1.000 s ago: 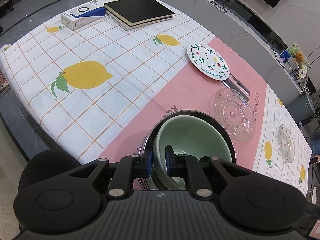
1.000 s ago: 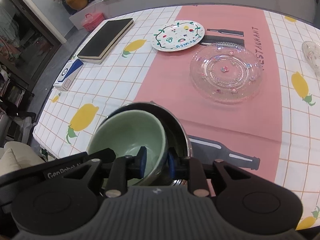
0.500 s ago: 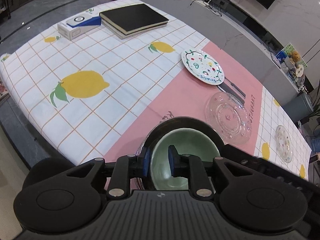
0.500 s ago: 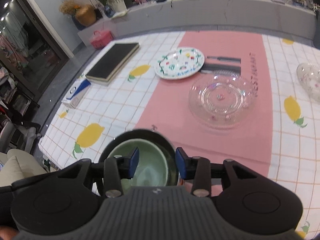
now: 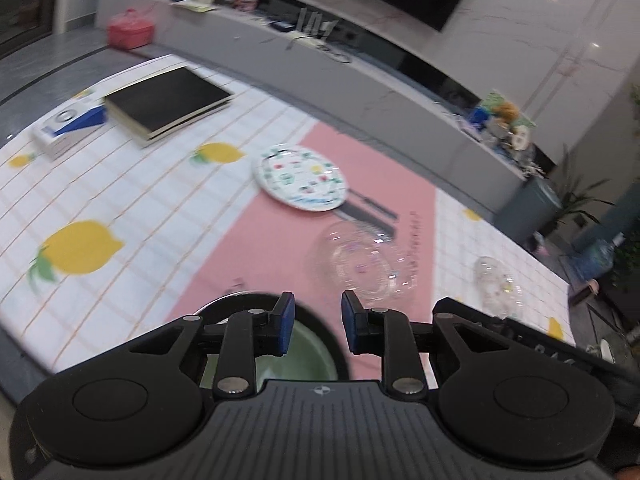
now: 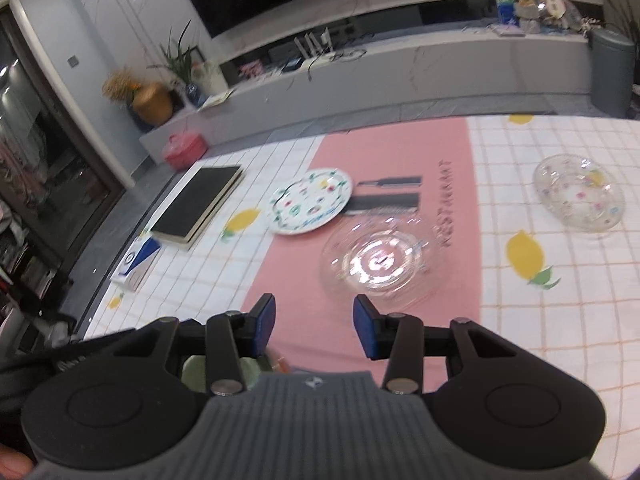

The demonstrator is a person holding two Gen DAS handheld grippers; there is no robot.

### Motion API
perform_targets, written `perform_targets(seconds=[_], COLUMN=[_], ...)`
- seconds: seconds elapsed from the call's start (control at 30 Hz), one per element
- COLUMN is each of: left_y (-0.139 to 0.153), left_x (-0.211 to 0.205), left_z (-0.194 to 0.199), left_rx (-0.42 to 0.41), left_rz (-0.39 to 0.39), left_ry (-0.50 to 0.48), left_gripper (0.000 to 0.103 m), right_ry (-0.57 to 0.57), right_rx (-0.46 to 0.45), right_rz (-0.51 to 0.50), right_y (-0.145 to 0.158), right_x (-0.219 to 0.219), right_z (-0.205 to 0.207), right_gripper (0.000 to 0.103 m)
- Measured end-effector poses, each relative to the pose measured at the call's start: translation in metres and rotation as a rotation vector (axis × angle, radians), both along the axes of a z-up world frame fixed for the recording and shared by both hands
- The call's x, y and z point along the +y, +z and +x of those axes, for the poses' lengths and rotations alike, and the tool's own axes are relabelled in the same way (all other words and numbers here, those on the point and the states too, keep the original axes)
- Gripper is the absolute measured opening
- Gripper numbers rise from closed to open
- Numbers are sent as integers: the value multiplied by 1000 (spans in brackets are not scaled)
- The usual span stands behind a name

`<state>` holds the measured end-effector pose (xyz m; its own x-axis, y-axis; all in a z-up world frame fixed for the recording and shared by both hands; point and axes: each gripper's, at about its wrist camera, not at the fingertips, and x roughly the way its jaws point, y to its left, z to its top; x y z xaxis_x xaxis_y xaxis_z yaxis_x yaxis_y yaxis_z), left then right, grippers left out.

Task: Organize plates and bowls
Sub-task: 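Move the right tool to the clear dotted glass plate and grasp its rim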

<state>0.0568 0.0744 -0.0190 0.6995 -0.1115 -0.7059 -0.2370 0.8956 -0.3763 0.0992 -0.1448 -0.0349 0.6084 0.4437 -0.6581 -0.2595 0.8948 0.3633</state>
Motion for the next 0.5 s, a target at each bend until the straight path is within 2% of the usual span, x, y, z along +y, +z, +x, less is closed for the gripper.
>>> perform_targets(seconds=[0.2, 0.5], left_y=[-4, -25], left_x=[-25, -56], left_z=[25, 66], left_rx=[-25, -44], left_rz=[-11, -21], left_ry=[-30, -37], left_gripper=[28, 28], right_ry=[-78, -169], right_rx=[-46, 3], right_rz=[-24, 5], right_y=[-16, -49], right_x=[-30, -69], right_z=[13, 44], right_gripper=[43, 43])
